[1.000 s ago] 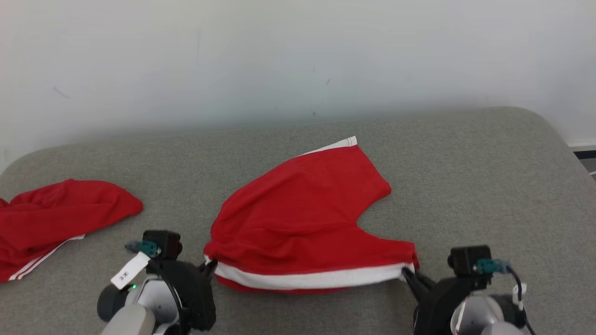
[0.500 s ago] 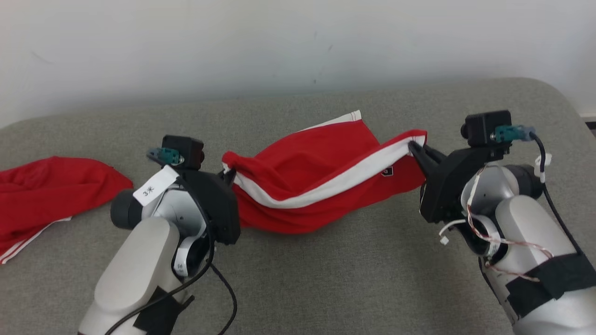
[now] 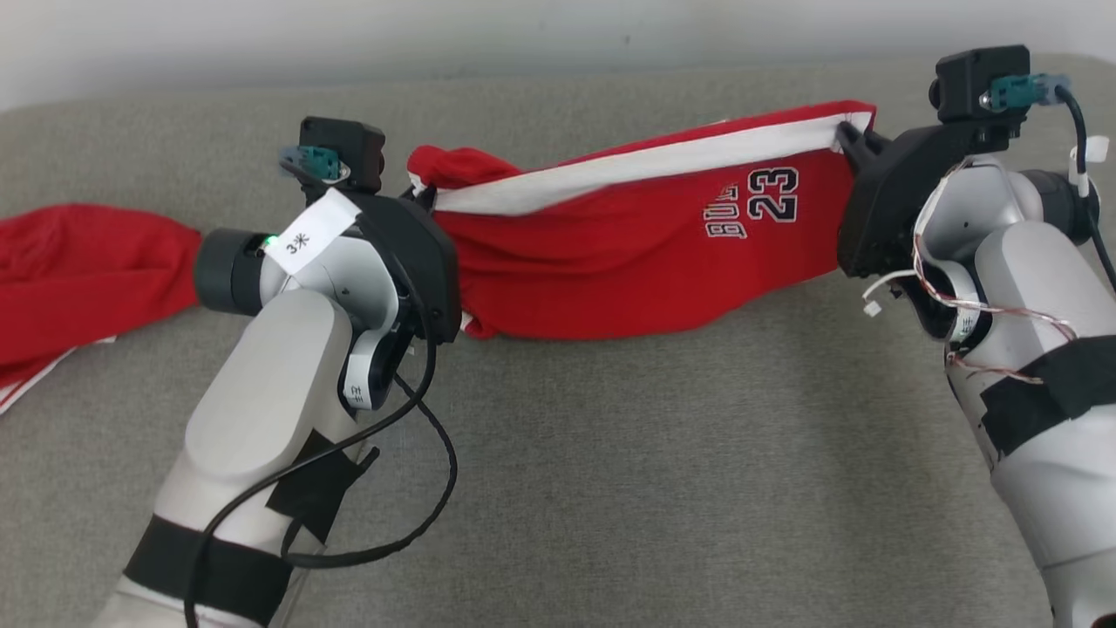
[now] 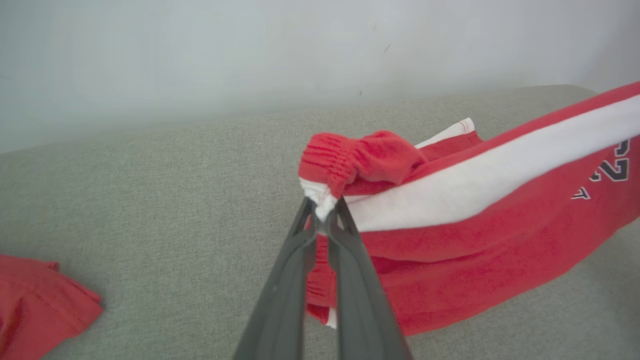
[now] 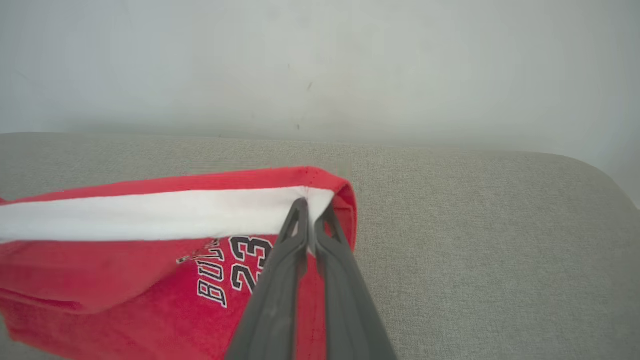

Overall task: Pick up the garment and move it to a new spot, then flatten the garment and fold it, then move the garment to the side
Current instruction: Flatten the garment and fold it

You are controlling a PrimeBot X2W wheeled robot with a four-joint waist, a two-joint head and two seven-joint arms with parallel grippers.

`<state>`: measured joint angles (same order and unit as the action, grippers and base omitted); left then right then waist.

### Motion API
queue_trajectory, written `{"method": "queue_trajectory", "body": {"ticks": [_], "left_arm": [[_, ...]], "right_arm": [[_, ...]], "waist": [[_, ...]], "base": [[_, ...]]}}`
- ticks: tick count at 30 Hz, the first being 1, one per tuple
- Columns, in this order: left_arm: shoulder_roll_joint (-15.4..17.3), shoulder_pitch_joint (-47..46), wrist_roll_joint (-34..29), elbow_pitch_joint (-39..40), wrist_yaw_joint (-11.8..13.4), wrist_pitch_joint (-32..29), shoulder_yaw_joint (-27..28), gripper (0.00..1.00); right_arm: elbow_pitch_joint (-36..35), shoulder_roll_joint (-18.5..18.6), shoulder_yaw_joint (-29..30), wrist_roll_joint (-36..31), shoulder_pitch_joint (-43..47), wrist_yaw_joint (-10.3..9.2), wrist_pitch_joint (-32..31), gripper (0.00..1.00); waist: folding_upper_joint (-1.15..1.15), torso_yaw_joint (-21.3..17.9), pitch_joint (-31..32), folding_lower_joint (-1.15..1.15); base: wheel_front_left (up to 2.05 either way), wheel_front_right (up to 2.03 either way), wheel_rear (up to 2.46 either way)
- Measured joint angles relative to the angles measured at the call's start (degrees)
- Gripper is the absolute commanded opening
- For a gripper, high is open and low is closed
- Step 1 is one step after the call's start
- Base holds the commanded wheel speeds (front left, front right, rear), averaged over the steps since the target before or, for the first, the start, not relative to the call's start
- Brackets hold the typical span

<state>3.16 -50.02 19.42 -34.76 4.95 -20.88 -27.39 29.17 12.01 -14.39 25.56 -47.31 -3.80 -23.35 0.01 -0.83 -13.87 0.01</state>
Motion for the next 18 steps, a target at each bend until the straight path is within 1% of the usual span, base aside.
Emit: {"method": "queue_trajectory", "body": {"ticks": [6, 7, 8, 9, 10, 14, 18], "left_arm": [[-0.9, -3.4, -0.2, -3.7, 0.1, 1.7, -1.0, 0.00], [-1.1, -3.9, -0.3, -4.2, 0.1, 2.1, -1.2, 0.00], [-1.2, -4.5, -0.4, -4.9, 0.1, 2.5, -1.4, 0.05], [-1.2, -5.0, -0.7, -5.5, 0.1, 2.9, -1.5, 0.75], [-1.2, -5.7, -1.0, -6.3, 0.1, 3.5, -1.7, 1.00], [-1.2, -6.9, -1.3, -8.3, 0.4, 6.2, -1.8, 1.00], [-1.2, -7.5, -1.3, -10.8, 0.6, 9.4, -1.9, 1.00]], "right_arm": [[6.2, -0.7, -0.1, -0.8, -4.3, -0.25, 1.4, 0.00], [6.9, -0.9, -0.1, -1.0, -5.1, -0.25, 2.0, 0.26], [7.7, -1.3, 0.0, -1.0, -5.9, -0.25, 2.6, 0.55], [8.0, -1.7, 0.1, -1.0, -6.6, -0.24, 3.3, 1.00], [8.7, -2.1, 0.0, -1.0, -7.3, -0.20, 4.2, 1.00], [11.3, -3.9, -0.5, -1.0, -10.0, 0.98, 7.7, 1.00], [14.0, -3.6, -0.6, -1.0, -11.4, 2.71, 11.6, 1.00]], "waist": [[0.00, 1.7, -3.5, 0.00], [0.01, 2.0, -4.0, 0.00], [0.00, 2.4, -4.5, 0.00], [0.00, 2.7, -4.9, 0.00], [0.00, 3.0, -5.3, 0.00], [0.01, 4.2, -6.5, 0.00], [0.01, 5.0, -6.5, 0.00]], "base": [[0.00, 0.00, 0.00], [0.00, 0.00, 0.00], [0.00, 0.00, 0.00], [0.00, 0.00, 0.00], [0.00, 0.00, 0.00], [0.00, 0.00, 0.00], [0.00, 0.00, 0.00]]}}
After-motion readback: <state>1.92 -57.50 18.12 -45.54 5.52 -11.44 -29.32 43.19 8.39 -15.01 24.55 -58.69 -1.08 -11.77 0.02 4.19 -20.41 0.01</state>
